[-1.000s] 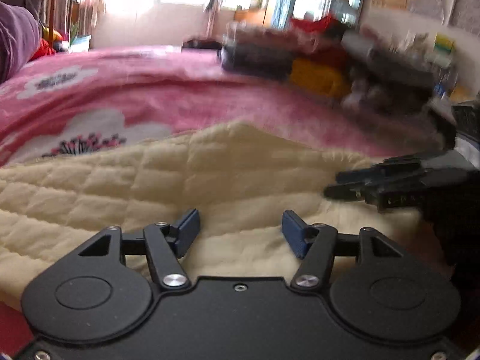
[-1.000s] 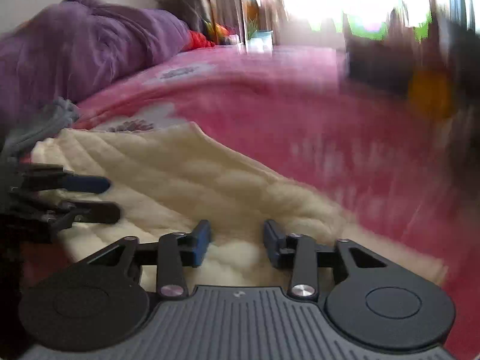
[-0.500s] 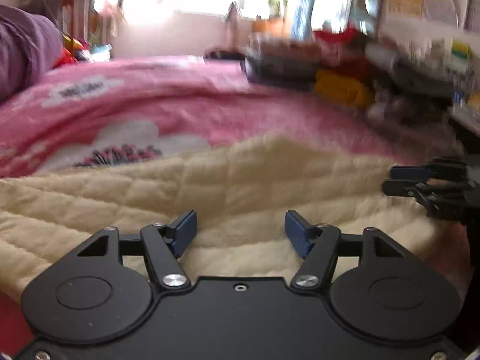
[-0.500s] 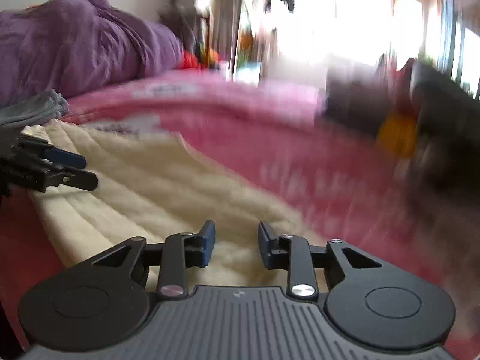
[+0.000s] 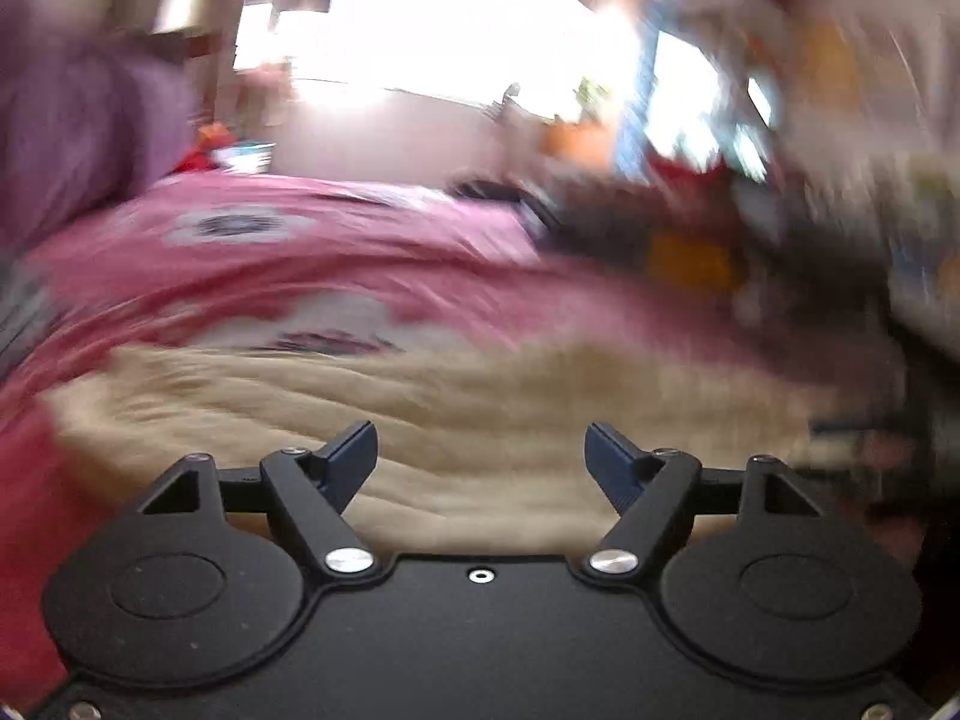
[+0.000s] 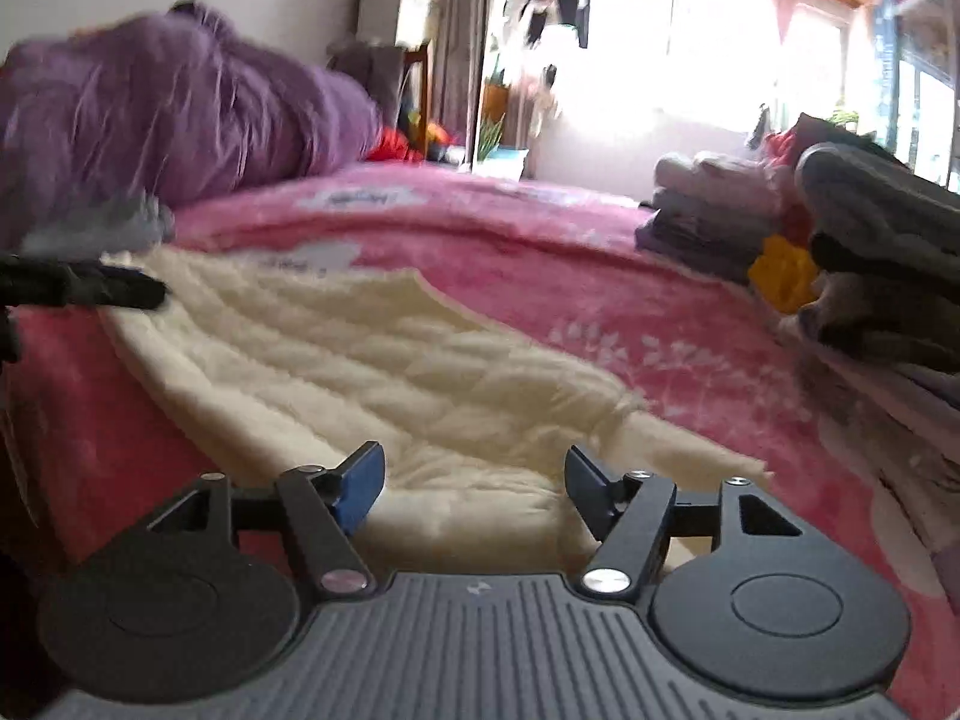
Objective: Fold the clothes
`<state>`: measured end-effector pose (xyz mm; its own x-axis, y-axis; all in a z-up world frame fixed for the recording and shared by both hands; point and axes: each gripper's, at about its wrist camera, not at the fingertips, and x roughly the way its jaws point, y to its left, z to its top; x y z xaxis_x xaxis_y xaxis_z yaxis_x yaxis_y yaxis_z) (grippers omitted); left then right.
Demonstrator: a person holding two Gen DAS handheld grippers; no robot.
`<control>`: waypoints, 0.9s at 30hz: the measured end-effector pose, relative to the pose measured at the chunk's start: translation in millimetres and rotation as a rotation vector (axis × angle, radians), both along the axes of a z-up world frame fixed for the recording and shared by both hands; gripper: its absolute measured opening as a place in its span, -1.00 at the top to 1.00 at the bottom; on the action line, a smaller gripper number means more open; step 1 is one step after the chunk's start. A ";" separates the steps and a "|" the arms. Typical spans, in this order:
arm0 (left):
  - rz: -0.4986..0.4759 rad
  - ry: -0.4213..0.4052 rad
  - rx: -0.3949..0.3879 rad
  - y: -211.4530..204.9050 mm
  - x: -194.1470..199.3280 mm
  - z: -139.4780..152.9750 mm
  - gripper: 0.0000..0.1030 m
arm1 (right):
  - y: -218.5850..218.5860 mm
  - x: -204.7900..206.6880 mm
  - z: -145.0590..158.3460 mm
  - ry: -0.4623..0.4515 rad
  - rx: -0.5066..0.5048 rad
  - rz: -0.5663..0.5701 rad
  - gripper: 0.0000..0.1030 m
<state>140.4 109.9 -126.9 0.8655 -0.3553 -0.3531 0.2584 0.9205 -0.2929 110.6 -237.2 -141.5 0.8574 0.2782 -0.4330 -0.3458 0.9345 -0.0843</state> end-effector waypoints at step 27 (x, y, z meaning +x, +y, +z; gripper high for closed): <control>0.447 0.336 -0.651 129.9 35.1 -54.7 0.05 | 11.9 32.9 -26.0 0.077 -0.039 -0.008 -0.43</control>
<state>175.6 239.8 -181.7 0.8586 -0.2264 -0.4599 -0.2839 0.5368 -0.7945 143.5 -225.2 -167.5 0.8231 0.2532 -0.5084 -0.3451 0.9339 -0.0936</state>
